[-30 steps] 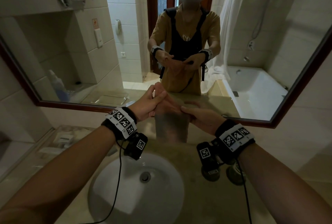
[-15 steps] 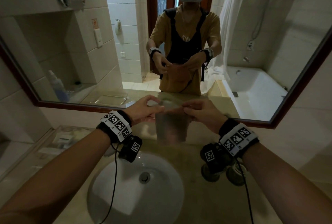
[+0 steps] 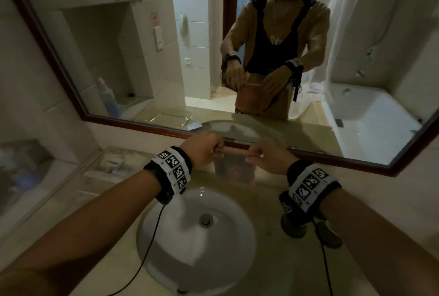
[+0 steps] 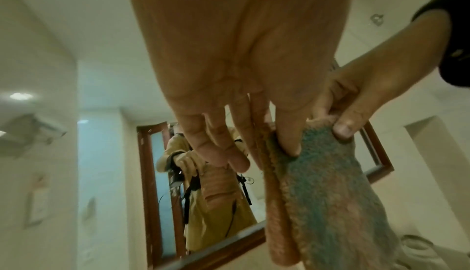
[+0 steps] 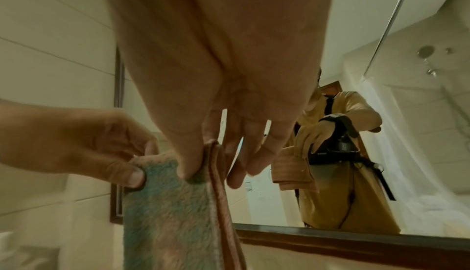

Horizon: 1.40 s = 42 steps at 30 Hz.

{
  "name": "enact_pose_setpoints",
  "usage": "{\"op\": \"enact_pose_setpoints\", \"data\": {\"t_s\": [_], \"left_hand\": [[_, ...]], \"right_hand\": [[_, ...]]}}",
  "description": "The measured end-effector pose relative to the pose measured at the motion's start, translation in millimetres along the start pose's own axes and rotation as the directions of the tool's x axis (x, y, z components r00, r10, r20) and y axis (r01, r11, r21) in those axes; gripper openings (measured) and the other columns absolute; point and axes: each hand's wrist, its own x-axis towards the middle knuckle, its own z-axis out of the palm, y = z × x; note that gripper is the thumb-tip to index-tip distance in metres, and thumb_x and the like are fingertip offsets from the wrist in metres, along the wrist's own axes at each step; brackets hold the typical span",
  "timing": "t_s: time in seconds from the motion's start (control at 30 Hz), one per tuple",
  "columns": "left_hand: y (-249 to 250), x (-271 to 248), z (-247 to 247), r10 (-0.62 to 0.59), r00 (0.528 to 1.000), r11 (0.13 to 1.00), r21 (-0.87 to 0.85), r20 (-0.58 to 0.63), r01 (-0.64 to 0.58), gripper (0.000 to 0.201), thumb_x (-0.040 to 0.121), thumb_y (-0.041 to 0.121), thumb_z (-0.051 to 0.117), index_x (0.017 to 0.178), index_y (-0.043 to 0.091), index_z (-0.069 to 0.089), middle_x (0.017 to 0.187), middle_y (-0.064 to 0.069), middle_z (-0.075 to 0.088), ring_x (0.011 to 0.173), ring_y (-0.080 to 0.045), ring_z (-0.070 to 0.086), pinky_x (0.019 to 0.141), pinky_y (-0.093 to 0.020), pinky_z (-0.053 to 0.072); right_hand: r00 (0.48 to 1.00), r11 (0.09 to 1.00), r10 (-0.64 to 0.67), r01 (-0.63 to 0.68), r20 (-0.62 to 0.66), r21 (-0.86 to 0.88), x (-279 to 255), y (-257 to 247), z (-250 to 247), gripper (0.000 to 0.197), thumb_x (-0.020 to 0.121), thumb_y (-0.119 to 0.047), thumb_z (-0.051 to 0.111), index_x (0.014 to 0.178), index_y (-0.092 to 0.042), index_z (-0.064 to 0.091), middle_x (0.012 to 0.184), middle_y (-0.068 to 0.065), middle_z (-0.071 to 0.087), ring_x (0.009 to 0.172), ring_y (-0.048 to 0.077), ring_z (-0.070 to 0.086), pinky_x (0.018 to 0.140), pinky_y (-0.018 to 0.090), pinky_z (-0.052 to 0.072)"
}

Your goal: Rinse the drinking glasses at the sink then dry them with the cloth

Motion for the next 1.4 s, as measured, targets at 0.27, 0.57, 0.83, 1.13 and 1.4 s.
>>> {"op": "enact_pose_setpoints", "data": {"t_s": [0.27, 0.57, 0.83, 1.13, 1.4], "left_hand": [[-53.7, -77.9, 8.8, -0.284, 0.956, 0.951, -0.106, 0.078, 0.291, 0.004, 0.087, 0.021, 0.065, 0.086, 0.018, 0.062, 0.081, 0.001, 0.060, 0.079, -0.019, 0.056, 0.069, -0.025, 0.038], [-175.6, -186.6, 21.7, -0.442, 0.883, 0.867, -0.175, 0.159, 0.466, 0.012, 0.089, 0.018, 0.064, 0.097, 0.009, 0.065, 0.095, -0.006, 0.064, 0.089, -0.022, 0.059, 0.076, -0.027, 0.044], [-310.3, -242.2, 50.7, -0.379, 0.889, 0.887, -0.175, 0.259, 0.428, 0.006, 0.087, 0.016, 0.065, 0.088, 0.012, 0.061, 0.092, -0.004, 0.062, 0.085, -0.021, 0.056, 0.077, -0.032, 0.048], [-397.9, -263.3, 82.7, -0.354, 0.889, 0.869, -0.248, 0.290, 0.427, 0.010, 0.084, 0.021, 0.068, 0.089, 0.017, 0.060, 0.093, 0.002, 0.055, 0.085, -0.019, 0.054, 0.075, -0.026, 0.043], [-423.6, -292.7, 144.1, -0.286, 0.723, 0.875, -0.135, 0.629, 0.464, 0.029, 0.095, 0.019, 0.055, 0.122, 0.007, 0.055, 0.129, -0.010, 0.054, 0.112, -0.024, 0.053, 0.083, -0.019, 0.034]], "right_hand": [[0.980, 0.986, -0.166, 0.164, 0.111, 0.023, 41.3, -49.1, 60.9, 0.022, 0.086, -0.032, 0.070, 0.076, -0.013, 0.072, 0.074, 0.009, 0.068, 0.071, 0.021, 0.062, 0.065, 0.032, 0.046], [0.950, 0.975, -0.192, 0.157, 0.247, 0.155, 85.7, -156.4, 180.4, 0.031, 0.087, -0.026, 0.069, 0.061, -0.013, 0.060, 0.059, 0.004, 0.053, 0.062, 0.017, 0.052, 0.062, 0.032, 0.039], [0.953, 0.988, -0.055, 0.009, 0.297, 0.156, 135.9, -232.9, 290.7, 0.016, 0.087, -0.022, 0.065, 0.083, -0.008, 0.069, 0.083, 0.010, 0.067, 0.078, 0.024, 0.061, 0.069, 0.033, 0.048], [0.945, 0.976, 0.161, -0.195, 0.283, 0.099, 178.4, -269.6, 369.0, 0.024, 0.083, -0.015, 0.064, 0.065, -0.027, 0.054, 0.068, -0.007, 0.050, 0.067, 0.014, 0.050, 0.062, 0.021, 0.039], [0.777, 0.974, 0.162, -0.225, 0.608, 0.027, 171.5, -267.0, 419.2, 0.026, 0.091, -0.017, 0.063, 0.114, -0.007, 0.068, 0.121, 0.011, 0.064, 0.114, 0.027, 0.059, 0.083, 0.019, 0.044]]}}
